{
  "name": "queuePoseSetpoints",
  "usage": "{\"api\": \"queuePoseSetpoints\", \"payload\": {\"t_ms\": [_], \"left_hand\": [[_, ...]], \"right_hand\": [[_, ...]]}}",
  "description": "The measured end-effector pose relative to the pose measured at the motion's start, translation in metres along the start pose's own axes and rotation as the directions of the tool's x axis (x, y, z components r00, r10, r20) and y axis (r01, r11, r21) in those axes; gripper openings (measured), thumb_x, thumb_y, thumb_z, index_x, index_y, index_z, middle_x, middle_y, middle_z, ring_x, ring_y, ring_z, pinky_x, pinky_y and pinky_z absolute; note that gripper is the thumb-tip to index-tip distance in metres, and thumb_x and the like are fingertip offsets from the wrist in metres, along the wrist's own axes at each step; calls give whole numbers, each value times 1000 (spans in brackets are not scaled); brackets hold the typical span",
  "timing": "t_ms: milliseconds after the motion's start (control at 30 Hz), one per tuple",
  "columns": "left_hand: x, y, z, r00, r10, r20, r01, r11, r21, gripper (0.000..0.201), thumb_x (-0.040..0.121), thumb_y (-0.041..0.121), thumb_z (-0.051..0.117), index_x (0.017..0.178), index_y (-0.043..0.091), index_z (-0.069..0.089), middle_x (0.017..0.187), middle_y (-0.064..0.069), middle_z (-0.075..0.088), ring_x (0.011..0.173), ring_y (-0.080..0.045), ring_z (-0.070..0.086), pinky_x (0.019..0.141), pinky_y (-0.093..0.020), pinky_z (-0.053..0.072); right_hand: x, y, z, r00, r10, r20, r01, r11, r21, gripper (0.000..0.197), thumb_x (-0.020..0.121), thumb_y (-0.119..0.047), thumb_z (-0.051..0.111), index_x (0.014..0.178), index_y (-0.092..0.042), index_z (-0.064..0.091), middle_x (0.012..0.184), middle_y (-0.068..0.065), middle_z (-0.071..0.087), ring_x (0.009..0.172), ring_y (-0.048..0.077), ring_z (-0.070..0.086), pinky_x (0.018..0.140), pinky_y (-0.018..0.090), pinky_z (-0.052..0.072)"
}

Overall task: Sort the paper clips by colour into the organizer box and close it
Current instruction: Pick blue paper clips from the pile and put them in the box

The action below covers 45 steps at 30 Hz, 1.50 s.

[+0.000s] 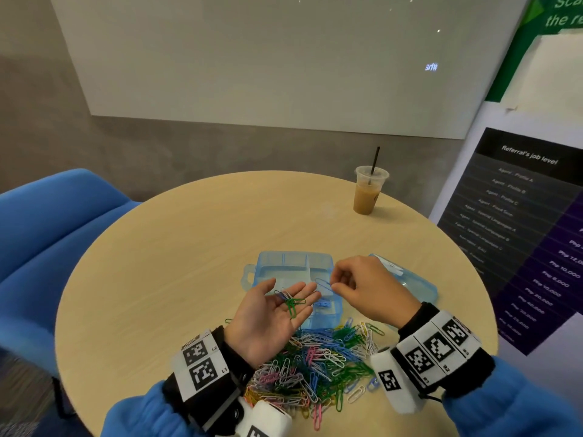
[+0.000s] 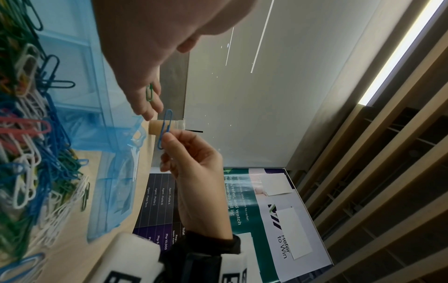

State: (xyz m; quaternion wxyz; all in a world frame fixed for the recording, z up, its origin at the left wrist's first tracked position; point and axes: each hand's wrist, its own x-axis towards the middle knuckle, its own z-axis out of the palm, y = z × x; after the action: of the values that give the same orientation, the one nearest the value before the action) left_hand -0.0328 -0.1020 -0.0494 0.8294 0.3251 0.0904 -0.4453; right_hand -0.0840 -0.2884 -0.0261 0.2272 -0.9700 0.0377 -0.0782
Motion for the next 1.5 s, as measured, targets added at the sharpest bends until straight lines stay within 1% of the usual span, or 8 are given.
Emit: {"api": "queuePoseSetpoints", "payload": {"t_ms": [233,367,633,767,867,1033,1267,1500], "left_hand": [[1,-4,7,997,-17,70,19,999,-26,60,105,39,30,127,-13,51,128,-26,59,114,-33,59,102,-37,44],[2,-6,9,994,-40,101,46,998,-51,62,103,41,32,127,-13,50,114,-24,58,88,-30,61,74,-32,57],[5,-4,12,999,15,41,-14,1000,-22,45,104,24,36,124,-14,51,120,-28,61,116,-33,59,95,-43,51],[6,10,9,996,85,-35,-86,996,-10,41,105,21,34,133,-6,48,130,-19,58,121,-30,55,111,-40,37],[3,23,8,989,136,-54,-136,991,10,38,105,20,33,133,-3,46,128,-16,61,122,-29,55,112,-39,34],[-4,37,3,986,154,-68,-152,988,35,43,105,23,35,138,-3,43,133,-16,56,127,-29,51,113,-40,33],[-8,38,-2,997,77,-8,-76,996,54,52,105,32,32,141,-5,39,138,-18,53,130,-30,49,116,-43,28],[-12,32,-3,995,22,100,-27,998,48,46,106,27,30,123,-13,45,132,-27,56,128,-34,52,114,-44,32]], "right_hand": [[-3,-23,6,992,-123,-3,123,989,86,23,86,-39,69,92,-17,73,84,-4,63,74,7,56,68,16,43],[-4,-28,20,989,-124,82,118,990,83,28,81,-38,73,92,-12,69,84,0,64,67,4,52,66,21,46],[2,-28,19,996,-34,86,12,969,245,11,84,-18,70,80,-19,61,70,-6,60,62,5,54,59,14,44],[9,-21,13,1000,27,6,-28,945,326,9,85,-19,70,86,-10,66,72,-1,61,63,9,54,62,25,48],[16,-17,14,995,101,-20,-85,916,392,11,86,-19,70,85,-10,66,72,3,64,64,13,58,65,34,54],[23,-15,23,985,172,25,-163,858,487,10,86,-15,70,83,-7,66,67,4,65,58,12,61,58,23,51],[24,-28,26,995,24,-100,14,929,369,10,89,-24,69,87,-14,71,78,1,70,69,7,62,66,22,53],[31,-48,38,994,-109,-19,110,943,315,10,85,-24,73,86,-14,71,80,2,69,72,13,62,69,25,53]]}}
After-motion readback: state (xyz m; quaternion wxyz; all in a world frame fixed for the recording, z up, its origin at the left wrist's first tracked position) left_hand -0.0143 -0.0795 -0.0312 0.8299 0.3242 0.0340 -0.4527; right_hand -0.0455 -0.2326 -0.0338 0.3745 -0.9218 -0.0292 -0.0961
